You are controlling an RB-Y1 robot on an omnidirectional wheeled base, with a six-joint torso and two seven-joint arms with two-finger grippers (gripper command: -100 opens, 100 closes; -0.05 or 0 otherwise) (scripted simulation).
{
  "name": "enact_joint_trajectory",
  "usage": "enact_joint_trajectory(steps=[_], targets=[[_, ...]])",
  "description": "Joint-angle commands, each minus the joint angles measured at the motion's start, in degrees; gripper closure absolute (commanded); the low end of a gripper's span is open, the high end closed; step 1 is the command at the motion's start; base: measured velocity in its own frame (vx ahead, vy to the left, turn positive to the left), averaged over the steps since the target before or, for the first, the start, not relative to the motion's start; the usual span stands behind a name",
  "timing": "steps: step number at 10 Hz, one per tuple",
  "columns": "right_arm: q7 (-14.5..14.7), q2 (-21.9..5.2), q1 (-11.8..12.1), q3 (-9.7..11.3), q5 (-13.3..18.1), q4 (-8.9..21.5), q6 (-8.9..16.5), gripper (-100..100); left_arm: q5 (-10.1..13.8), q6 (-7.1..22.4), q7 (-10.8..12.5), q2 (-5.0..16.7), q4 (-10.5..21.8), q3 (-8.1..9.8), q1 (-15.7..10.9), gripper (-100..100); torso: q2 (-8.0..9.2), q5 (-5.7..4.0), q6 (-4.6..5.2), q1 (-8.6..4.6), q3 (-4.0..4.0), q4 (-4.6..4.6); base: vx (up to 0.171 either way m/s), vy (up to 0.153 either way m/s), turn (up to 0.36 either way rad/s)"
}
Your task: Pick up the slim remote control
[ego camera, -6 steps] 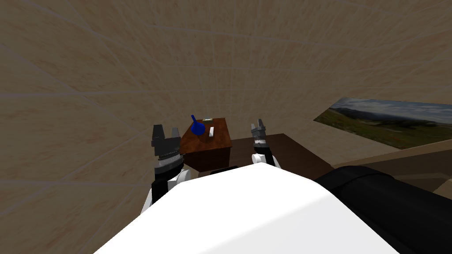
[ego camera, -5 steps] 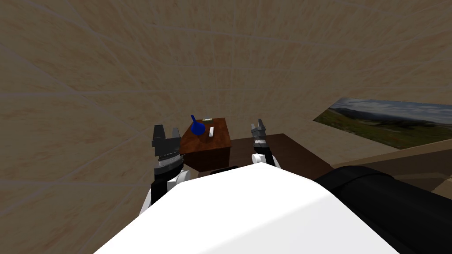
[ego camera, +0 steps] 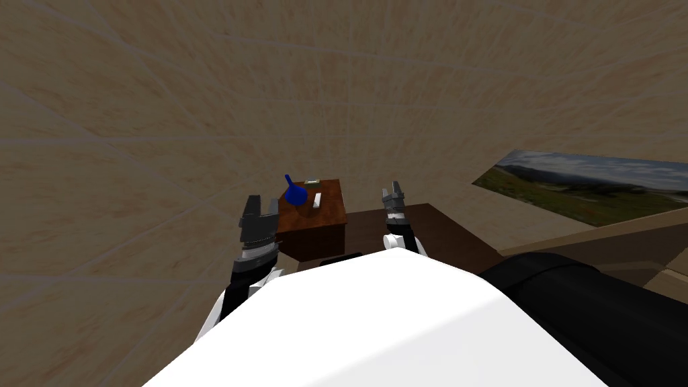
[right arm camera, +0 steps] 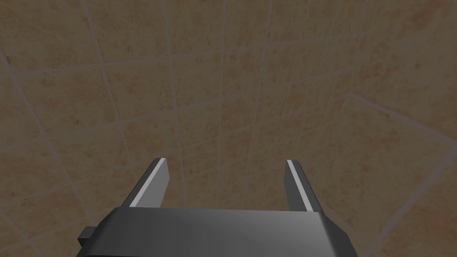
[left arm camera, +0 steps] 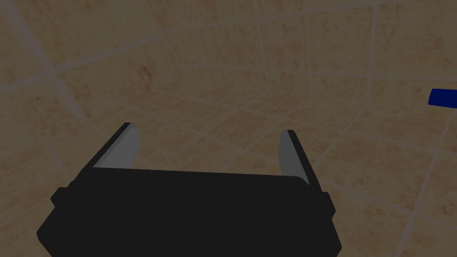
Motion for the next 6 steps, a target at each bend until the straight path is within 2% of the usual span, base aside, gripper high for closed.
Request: enact_joint_trajectory(steps=[1, 2, 3, 4, 5, 6], targets=[[0.0, 0.0, 0.0, 0.0, 0.0, 0.0, 0.0, 0, 0.0, -0.3, 0.4, 2.9, -0.1, -0.32, 1.8, -100, 0.00, 0.00, 0.00, 0.00, 0.00, 0.00, -0.022, -0.088, -0.013], [0.0, 0.0, 0.0, 0.0, 0.0, 0.0, 0.0, 0, 0.0, -0.5, 0.7, 4.5, 0.0, -0.56, 3.4, -100, 0.01, 0.01, 0.00, 0.01, 0.00, 0.00, -0.022, -0.131, -0.014], [0.0, 0.0, 0.0, 0.0, 0.0, 0.0, 0.0, 0, 0.0, -0.5, 0.7, 5.6, 0.0, -0.56, 3.4, -100, 0.00, -0.02, 0.00, -0.12, 0.00, 0.00, -0.024, -0.101, 0.008], [0.0, 0.0, 0.0, 0.0, 0.0, 0.0, 0.0, 0, 0.1, -0.8, 0.9, 7.5, 0.1, -0.73, 5.3, -100, 0.01, -0.01, 0.00, -0.04, 0.00, 0.00, -0.033, -0.105, -0.010], [0.0, 0.0, 0.0, 0.0, 0.0, 0.0, 0.0, 0, 0.1, -0.8, 0.9, 8.3, 0.1, -0.73, 5.3, -100, 0.04, -0.01, 0.00, -0.05, 0.02, 0.01, -0.010, -0.085, 0.001], [0.0, 0.0, 0.0, 0.0, 0.0, 0.0, 0.0, 0, 0.2, -1.0, 1.2, 10.5, 0.5, -0.79, 7.3, -100, -0.03, 0.00, 0.00, 0.02, -0.01, 0.00, -0.015, -0.109, -0.012]])
